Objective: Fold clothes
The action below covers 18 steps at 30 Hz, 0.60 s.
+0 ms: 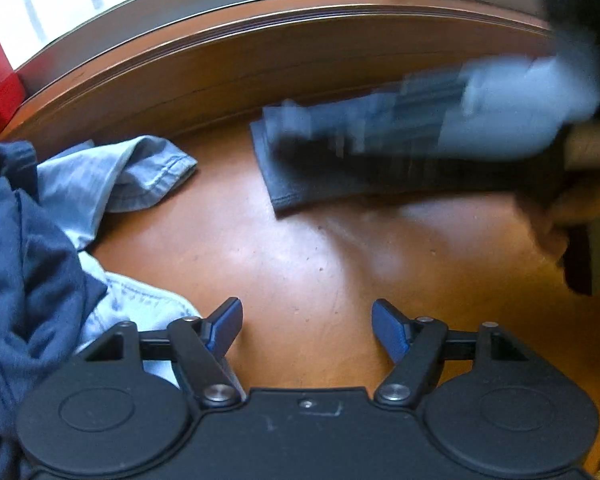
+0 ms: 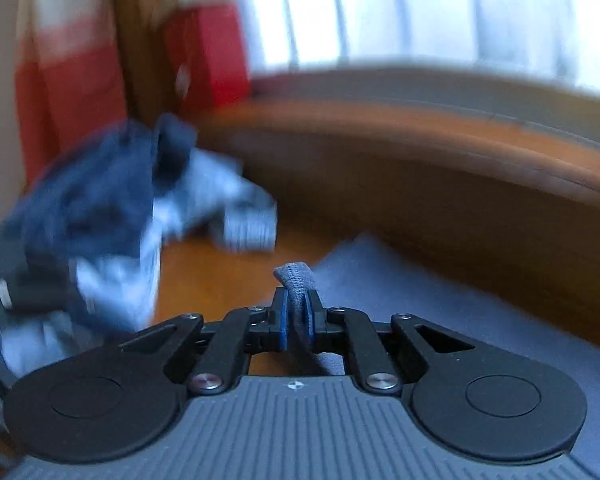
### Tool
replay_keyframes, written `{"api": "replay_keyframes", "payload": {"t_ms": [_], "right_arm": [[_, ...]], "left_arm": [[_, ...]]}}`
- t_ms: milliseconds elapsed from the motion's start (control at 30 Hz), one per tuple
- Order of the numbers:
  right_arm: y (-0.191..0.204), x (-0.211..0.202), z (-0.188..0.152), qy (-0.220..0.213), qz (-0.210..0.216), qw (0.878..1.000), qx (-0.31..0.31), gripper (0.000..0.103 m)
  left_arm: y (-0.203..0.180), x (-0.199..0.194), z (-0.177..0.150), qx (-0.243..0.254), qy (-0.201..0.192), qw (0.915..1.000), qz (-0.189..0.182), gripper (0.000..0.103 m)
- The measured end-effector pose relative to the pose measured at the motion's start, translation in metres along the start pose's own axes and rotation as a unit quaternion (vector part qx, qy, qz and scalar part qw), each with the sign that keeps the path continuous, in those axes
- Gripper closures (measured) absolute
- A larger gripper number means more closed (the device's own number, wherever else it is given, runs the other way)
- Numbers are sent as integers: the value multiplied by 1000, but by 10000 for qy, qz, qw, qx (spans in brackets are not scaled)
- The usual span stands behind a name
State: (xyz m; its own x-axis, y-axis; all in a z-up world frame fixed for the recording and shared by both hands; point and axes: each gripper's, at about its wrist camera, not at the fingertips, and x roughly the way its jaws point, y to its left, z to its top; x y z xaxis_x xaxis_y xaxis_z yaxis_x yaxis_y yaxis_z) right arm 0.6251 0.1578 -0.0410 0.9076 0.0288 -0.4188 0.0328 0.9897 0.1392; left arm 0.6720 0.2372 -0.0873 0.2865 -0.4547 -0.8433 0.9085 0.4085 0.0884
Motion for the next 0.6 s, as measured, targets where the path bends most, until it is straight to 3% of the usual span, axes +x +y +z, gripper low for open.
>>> {"api": "replay_keyframes", "payload": {"t_ms": [67, 100, 167, 267, 333, 433, 467, 533, 600], "right_arm": [[5, -19, 17, -636, -88, 9979, 17, 94], [6, -20, 22, -730, 14, 9973, 28, 94], [8, 3, 18, -267, 419, 9988, 43, 94], [16, 46, -9, 596, 701, 9958, -14, 94], [23, 56, -16, 724, 723, 9947, -88, 94], [27, 64, -14, 868, 851, 9926, -24, 75], [26, 64, -13, 893, 941, 9916, -4, 57], [31, 52, -9, 856, 860, 9925, -120, 43], [34, 24, -4, 628, 593, 9960, -230, 43]], "left_arm": [[0, -2, -2, -29, 19, 10000, -10, 33], [0, -2, -3, -39, 27, 10000, -20, 33], [0, -3, -4, -51, 40, 10000, -33, 33], [-2, -5, -6, -63, 56, 9999, -57, 33], [-3, -6, -9, -64, 62, 9999, -99, 32], [-2, -6, -9, -35, 76, 9999, -145, 32], [-2, -7, -8, -2, 61, 9999, -105, 32], [-1, -10, -5, 69, -15, 10000, 4, 32], [2, -15, 3, 92, -164, 9998, 25, 32]]}}
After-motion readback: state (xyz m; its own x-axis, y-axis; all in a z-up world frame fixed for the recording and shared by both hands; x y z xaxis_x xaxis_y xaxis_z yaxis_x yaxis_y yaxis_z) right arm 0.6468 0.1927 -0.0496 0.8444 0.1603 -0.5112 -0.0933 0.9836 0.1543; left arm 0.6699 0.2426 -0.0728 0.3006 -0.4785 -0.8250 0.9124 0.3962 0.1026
